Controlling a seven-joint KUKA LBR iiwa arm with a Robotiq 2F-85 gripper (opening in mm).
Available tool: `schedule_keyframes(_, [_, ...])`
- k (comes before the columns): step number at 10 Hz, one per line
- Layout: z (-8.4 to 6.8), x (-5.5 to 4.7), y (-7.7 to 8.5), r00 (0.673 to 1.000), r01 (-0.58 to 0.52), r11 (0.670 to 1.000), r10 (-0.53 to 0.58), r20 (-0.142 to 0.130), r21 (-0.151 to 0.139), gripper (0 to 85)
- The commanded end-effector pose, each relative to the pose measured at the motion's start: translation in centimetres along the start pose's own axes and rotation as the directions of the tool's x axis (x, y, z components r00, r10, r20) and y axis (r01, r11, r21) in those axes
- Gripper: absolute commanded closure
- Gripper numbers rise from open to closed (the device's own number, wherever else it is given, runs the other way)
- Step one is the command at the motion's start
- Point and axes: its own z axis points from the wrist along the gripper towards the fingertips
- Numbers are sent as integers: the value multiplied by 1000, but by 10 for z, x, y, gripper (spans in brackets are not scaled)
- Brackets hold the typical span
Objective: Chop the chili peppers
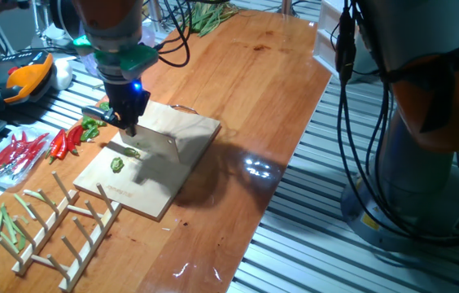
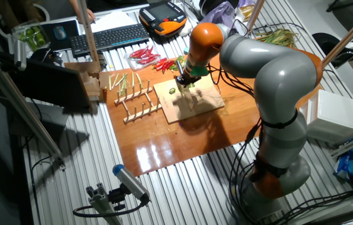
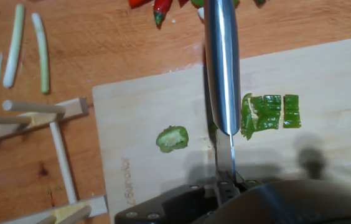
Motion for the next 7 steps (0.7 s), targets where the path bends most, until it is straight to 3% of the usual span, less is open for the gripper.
schedule_keyframes(1, [0, 0, 0, 1000, 10, 1000, -10, 10, 2, 850])
schedule_keyframes(3, [0, 0, 0, 1000, 23, 1000, -23, 9, -9, 850])
schedule_keyframes(5, [0, 0, 0, 999, 30, 998, -31, -15, -50, 850])
schedule_keyframes(7, [0, 0, 0, 1000, 25, 998, -26, -12, -58, 850])
